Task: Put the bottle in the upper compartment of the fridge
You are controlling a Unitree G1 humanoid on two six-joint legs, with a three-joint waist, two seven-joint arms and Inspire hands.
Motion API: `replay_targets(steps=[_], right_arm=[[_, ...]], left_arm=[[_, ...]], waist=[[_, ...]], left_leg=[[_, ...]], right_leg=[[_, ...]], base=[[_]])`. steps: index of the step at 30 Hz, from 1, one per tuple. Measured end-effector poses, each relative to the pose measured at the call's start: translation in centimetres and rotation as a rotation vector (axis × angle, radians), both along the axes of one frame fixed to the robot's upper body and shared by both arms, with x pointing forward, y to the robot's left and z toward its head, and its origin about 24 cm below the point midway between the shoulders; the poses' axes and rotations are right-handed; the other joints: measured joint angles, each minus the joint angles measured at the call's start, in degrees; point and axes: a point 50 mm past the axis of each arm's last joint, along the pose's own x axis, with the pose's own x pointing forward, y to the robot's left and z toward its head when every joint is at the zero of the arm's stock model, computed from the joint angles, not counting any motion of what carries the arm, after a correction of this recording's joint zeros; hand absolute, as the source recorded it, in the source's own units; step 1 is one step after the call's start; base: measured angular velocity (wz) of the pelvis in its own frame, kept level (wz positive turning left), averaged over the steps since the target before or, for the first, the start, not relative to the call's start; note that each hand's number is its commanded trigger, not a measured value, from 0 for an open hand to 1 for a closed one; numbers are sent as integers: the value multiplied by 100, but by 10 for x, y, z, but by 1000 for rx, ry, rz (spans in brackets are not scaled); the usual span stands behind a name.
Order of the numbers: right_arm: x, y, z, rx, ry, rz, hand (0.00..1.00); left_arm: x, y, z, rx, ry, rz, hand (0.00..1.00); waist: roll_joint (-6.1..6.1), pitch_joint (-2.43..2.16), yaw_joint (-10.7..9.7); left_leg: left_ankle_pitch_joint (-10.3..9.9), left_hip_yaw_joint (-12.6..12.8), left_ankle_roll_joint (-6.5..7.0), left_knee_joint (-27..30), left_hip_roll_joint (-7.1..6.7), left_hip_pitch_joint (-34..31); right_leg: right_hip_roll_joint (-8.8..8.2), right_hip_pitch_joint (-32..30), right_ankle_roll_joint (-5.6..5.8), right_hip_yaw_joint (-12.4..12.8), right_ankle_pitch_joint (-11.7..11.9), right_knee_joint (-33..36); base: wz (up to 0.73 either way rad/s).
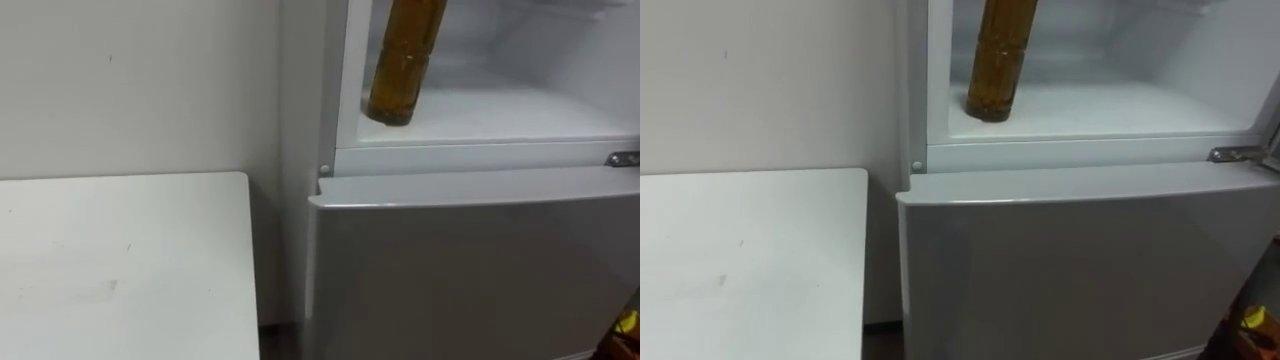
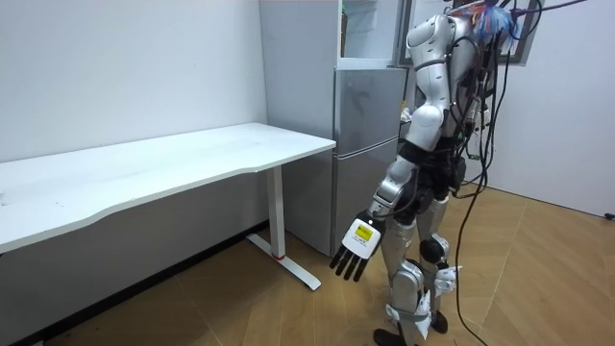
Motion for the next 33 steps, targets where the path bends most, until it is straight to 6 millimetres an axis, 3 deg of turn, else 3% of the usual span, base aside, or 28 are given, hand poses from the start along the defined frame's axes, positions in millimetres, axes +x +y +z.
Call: replay_targets(steps=[5,11,14,17,22,33], right_arm=[[0,-6,12,-10,2,-41,0],[10,-18,41,-58,-31,-66,0],[9,-24,58,-114,-44,-92,0],[12,-25,75,-177,-87,-104,0],[27,-22,96,-229,-180,-91,0],[42,-18,110,-242,-257,-69,0]], left_arm=[[1,2,1,8,3,-10,0],[6,8,4,27,-10,-31,0],[5,9,4,30,-9,-32,0],[4,9,4,27,-6,-31,0],[3,9,3,24,-5,-31,0],[-6,13,6,38,5,0,0]], waist=[[-6,-3,-20],[-8,-16,-93],[17,-80,-112],[66,-108,-127],[92,-94,-137],[124,-64,-183]], left_leg=[[0,-2,0,0,1,-7],[0,21,0,3,1,-13],[0,20,0,1,2,-63],[0,20,0,2,5,-74],[1,30,-1,1,16,-11],[1,15,-2,-1,13,-23]], right_leg=[[1,-5,0,0,-3,3],[5,-32,-2,22,-1,15],[8,-94,-5,13,4,18],[4,-104,-8,-11,7,32],[8,-81,-16,-3,3,91],[3,-100,-15,-9,-12,103]], base=[[0],[-2],[0],[0],[0],[0]])
